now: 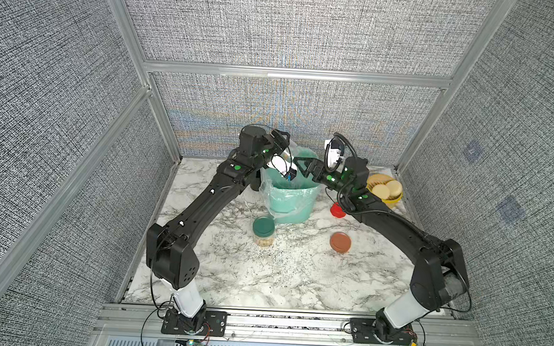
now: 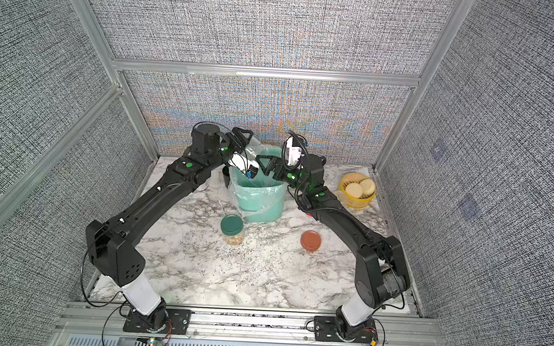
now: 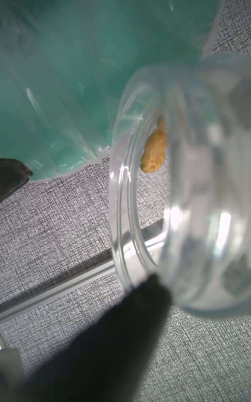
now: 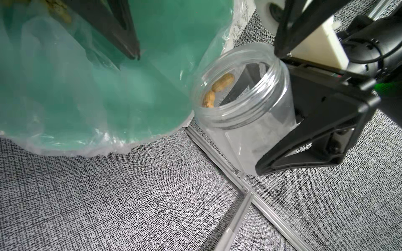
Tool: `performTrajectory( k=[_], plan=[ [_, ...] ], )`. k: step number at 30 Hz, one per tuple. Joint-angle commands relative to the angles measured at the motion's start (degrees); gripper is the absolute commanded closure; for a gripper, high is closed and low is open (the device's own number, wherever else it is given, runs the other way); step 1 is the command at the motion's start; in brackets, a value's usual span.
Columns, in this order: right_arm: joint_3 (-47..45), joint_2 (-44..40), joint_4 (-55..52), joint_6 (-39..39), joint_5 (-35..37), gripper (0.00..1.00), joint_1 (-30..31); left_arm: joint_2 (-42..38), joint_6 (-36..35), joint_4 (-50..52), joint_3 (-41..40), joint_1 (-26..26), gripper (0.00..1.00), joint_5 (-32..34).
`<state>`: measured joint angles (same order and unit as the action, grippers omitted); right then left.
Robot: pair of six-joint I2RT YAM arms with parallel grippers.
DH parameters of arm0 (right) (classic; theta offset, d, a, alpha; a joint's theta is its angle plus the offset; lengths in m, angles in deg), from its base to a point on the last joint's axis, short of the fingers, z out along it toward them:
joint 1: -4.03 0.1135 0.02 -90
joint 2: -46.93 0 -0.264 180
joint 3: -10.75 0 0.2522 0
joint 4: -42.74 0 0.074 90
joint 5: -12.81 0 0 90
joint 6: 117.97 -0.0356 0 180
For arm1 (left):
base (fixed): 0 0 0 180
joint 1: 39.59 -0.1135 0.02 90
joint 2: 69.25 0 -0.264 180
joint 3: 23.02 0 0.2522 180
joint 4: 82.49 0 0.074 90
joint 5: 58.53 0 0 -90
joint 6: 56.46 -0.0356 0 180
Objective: Empty moldy peanuts from jars
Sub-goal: Pour the moldy peanuts from the jar into the trash bin.
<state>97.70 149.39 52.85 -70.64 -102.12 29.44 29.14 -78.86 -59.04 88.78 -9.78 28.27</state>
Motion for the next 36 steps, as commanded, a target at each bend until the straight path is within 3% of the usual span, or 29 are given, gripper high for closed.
performTrajectory(
  k=[1, 12, 23, 36],
  plan=[
    [0.97, 0.72, -1.62, -0.66, 2.74, 0.02, 0.2, -1.25, 2.53, -3.23, 0.22, 0.19, 1.0, -3.52],
    [-7.22, -4.22, 8.83, -0.97, -0.94, 0.02, -1.51, -0.91, 4.28, -3.06, -0.25, -1.58, 1.0, -3.56],
    [-1.2, -2.84, 0.15, 3.74, -0.96, 0.02, -1.53, -1.27, 6.3, -3.56, -0.13, -1.91, 1.0, -5.06],
    [2.27, 0.04, -3.28, 3.81, 1.42, 0.02, -0.1, -2.39, 8.56, -3.55, -0.85, -1.95, 1.0, -7.67]
  ],
)
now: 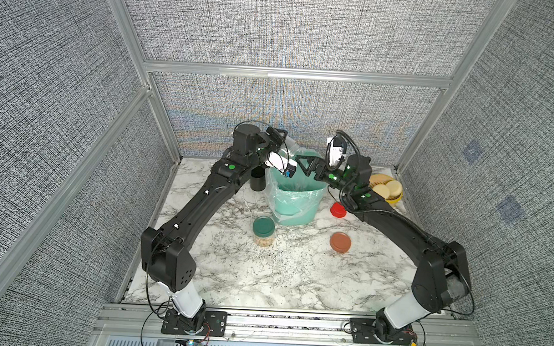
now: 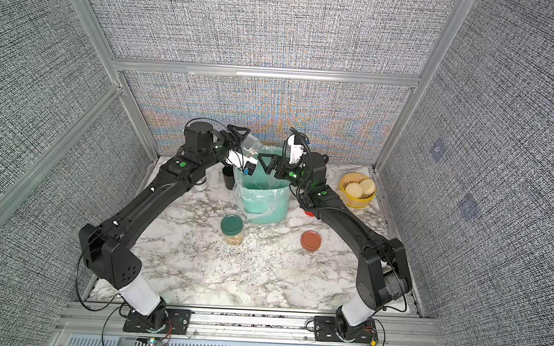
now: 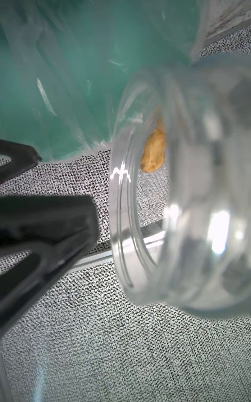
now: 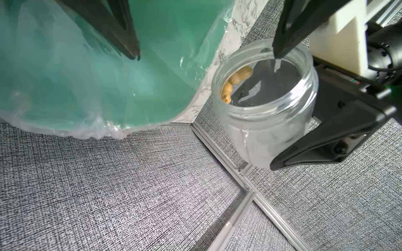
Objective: Empty moldy peanuts from jars
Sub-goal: Pour the moldy peanuts from the jar into the trash bin.
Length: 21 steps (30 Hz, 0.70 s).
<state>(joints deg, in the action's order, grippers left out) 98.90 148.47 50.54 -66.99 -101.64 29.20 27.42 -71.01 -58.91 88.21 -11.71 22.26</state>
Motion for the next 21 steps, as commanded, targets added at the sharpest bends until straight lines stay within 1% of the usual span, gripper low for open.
performTrajectory(
  k=[1, 9, 16, 21],
  plan=[
    [1.4, 1.3, -1.24, 0.05, 0.94, 0.02, 0.14, -0.68, 0.63, -3.52, -0.41, 0.03, 1.0, -1.77],
    [5.27, 3.91, -5.24, 0.53, 4.03, 0.02, 1.55, -0.68, 1.08, -3.31, -0.18, 0.0, 1.0, -2.1],
    [8.31, 6.28, -6.53, 0.18, 4.14, 0.02, 2.77, -0.94, 2.11, -3.32, -0.14, -0.01, 1.0, -2.43],
    [9.63, 7.29, -8.55, 0.58, 4.06, 0.02, 3.13, -0.99, 4.07, -3.67, 0.35, 0.01, 1.0, -2.95]
  ],
)
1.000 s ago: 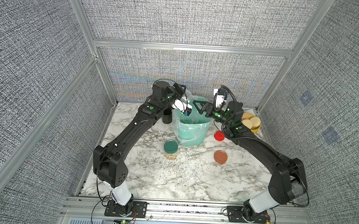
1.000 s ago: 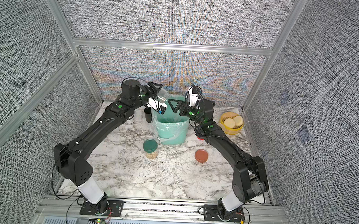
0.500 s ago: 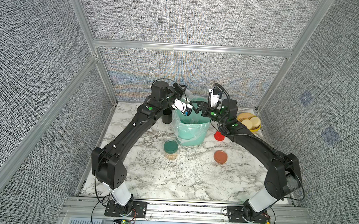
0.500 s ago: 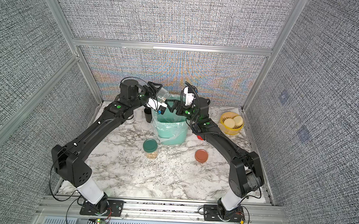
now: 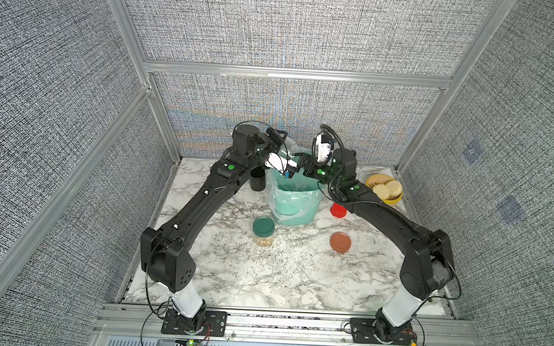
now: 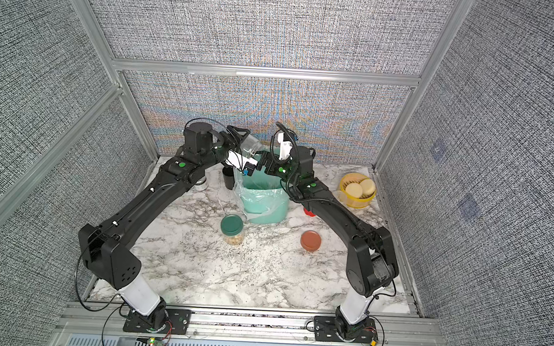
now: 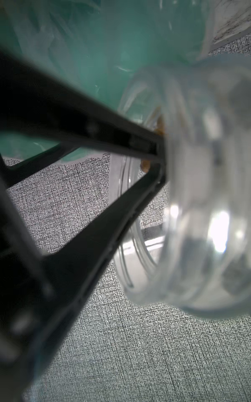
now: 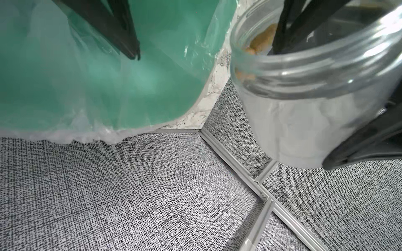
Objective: Empty moldy peanuts from jars
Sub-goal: Pour the moldy peanuts from the jar into the trash bin.
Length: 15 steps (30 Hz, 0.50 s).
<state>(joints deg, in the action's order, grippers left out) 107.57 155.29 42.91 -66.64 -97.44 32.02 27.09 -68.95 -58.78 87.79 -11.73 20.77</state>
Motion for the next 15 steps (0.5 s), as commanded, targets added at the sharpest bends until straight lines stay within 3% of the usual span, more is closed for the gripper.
performTrajectory(
  k=[1, 15],
  plan=[
    [1.37, 0.59, -1.78, 0.56, -0.01, 0.02, 0.31, -0.7, 1.8, -3.8, 0.85, 0.01, 1.0, -1.43],
    [9.51, 1.77, -17.54, 9.62, 5.38, 0.02, 0.14, -0.62, -1.13, -2.04, 1.18, 0.06, 1.0, 0.35]
  ],
)
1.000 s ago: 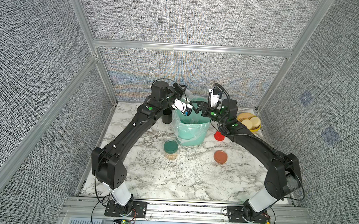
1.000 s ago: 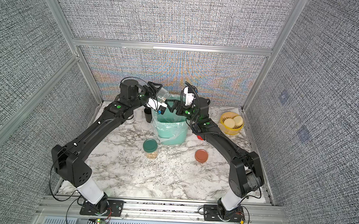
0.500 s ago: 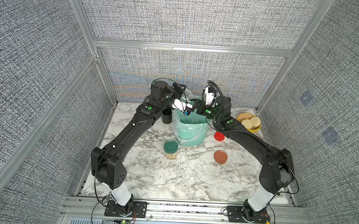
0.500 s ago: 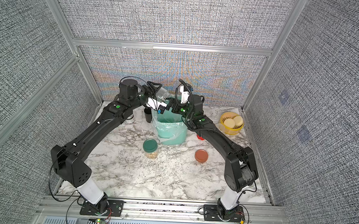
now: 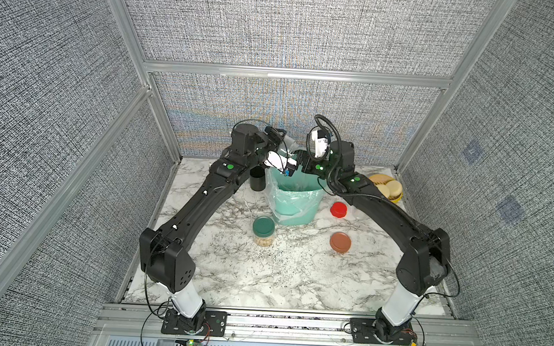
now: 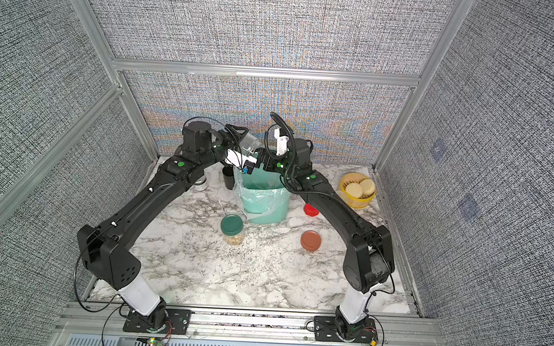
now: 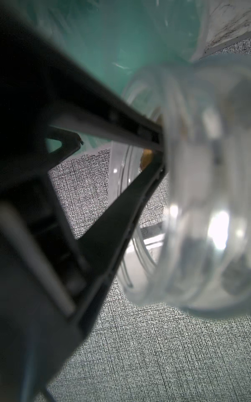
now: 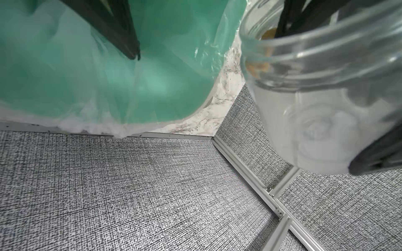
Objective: Empty moldy peanuts from jars
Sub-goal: Pour the moldy peanuts from the jar into the trash bin.
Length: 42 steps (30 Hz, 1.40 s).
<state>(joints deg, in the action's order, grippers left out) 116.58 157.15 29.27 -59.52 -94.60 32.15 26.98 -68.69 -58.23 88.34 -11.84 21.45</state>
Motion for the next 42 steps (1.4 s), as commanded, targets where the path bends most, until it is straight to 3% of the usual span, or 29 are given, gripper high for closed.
performTrajectory(
  k=[1, 9, 18, 21, 25, 27, 32, 38, 42],
  plan=[
    [0.2, -0.45, -4.11, 2.71, 3.05, 0.02, -0.07, -0.38, -1.9, -2.29, 0.64, 0.13, 1.0, 0.13],
    [-4.92, -4.69, -0.75, 1.86, 3.52, 0.02, -1.49, 0.72, -4.57, -0.49, 0.49, -0.06, 1.0, 3.2],
    [-10.45, -9.52, 3.25, 1.87, 1.79, 0.02, -2.48, 1.86, -6.78, -0.04, 1.23, -0.29, 1.0, 2.39],
    [-16.51, -13.6, 8.29, 0.99, 1.76, 0.02, -3.58, 2.67, -11.62, -0.04, 1.77, 0.1, 1.0, 3.47],
    [-25.53, -19.92, 16.36, -0.48, 2.5, 0.02, -6.02, 4.68, -26.67, -0.13, 3.14, 1.45, 1.0, 6.88],
    [-27.21, -21.75, 16.78, 0.14, 3.08, 0.02, -6.88, 6.44, -35.47, -0.13, 5.57, 1.98, 1.0, 8.99],
    [-29.06, -23.55, 15.44, 0.83, 3.35, 0.02, -7.81, 9.59, -48.74, 2.22, 14.74, 4.6, 1.0, 10.28],
    [-30.81, -24.1, 16.23, -0.03, 2.58, 0.02, -8.38, 8.36, -51.13, 6.14, 5.7, 5.7, 1.0, 10.82],
    [-31.11, -25.37, 15.79, 0.55, 3.11, 0.02, -8.99, 9.18, -52.13, 4.37, 10.33, 5.64, 1.0, 10.37]
  ],
)
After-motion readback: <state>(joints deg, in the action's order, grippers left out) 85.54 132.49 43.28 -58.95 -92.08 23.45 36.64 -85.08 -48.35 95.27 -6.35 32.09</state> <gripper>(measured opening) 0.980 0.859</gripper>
